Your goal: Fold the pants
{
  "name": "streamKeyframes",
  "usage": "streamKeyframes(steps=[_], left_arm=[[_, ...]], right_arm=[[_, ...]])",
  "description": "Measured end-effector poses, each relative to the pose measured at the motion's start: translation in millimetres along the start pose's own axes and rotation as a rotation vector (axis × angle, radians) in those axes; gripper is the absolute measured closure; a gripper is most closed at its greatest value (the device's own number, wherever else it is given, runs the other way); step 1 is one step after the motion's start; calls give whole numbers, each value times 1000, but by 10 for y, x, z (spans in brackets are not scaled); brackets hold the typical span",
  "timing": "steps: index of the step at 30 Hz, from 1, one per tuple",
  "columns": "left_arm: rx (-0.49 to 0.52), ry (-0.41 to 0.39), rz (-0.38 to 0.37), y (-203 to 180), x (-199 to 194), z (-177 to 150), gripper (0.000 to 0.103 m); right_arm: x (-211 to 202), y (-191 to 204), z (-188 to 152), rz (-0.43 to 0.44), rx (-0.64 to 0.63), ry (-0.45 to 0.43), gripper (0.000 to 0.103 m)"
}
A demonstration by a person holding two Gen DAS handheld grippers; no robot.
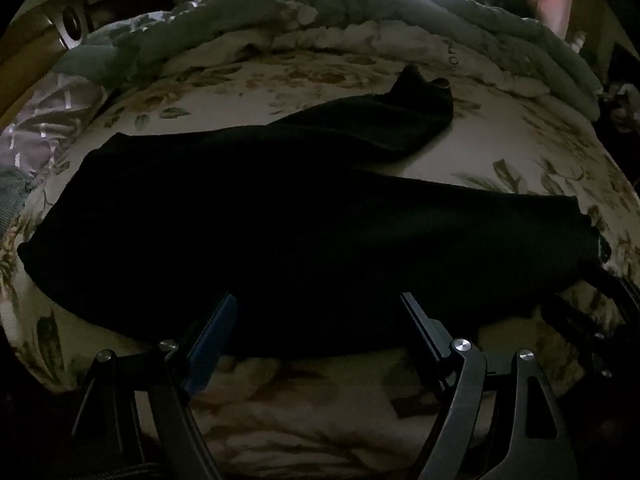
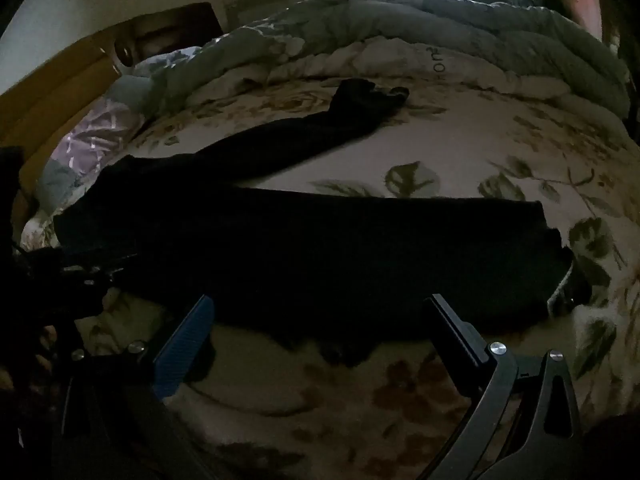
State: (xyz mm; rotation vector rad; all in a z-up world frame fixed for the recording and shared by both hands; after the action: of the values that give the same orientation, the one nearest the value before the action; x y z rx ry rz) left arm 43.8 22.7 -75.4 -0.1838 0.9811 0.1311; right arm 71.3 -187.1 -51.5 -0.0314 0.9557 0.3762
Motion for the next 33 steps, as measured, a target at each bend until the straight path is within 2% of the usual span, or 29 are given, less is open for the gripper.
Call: streamKeyframes(steps=[14,33], left_arm=[[13,-20,28,-184,-47,-1,22],[16,-21,28,-167,-49,-5,22]], right_arm=[[-32,69,33,6,8,-11,0],[-33,108,30,19,-8,-23,0]])
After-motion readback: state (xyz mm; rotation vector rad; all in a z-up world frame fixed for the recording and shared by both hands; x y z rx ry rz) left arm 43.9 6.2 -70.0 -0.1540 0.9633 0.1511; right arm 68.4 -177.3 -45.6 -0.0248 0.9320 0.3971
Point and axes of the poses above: each gripper's, at about its wrist camera, not at the fingertips, and x roughly the way its jaws point, y to its left, z to its top, the point moved 9 cm from there along x, roughly the way its jaws point, and after that the axes turned 8 degrees about -x, right-handed, at the moved point
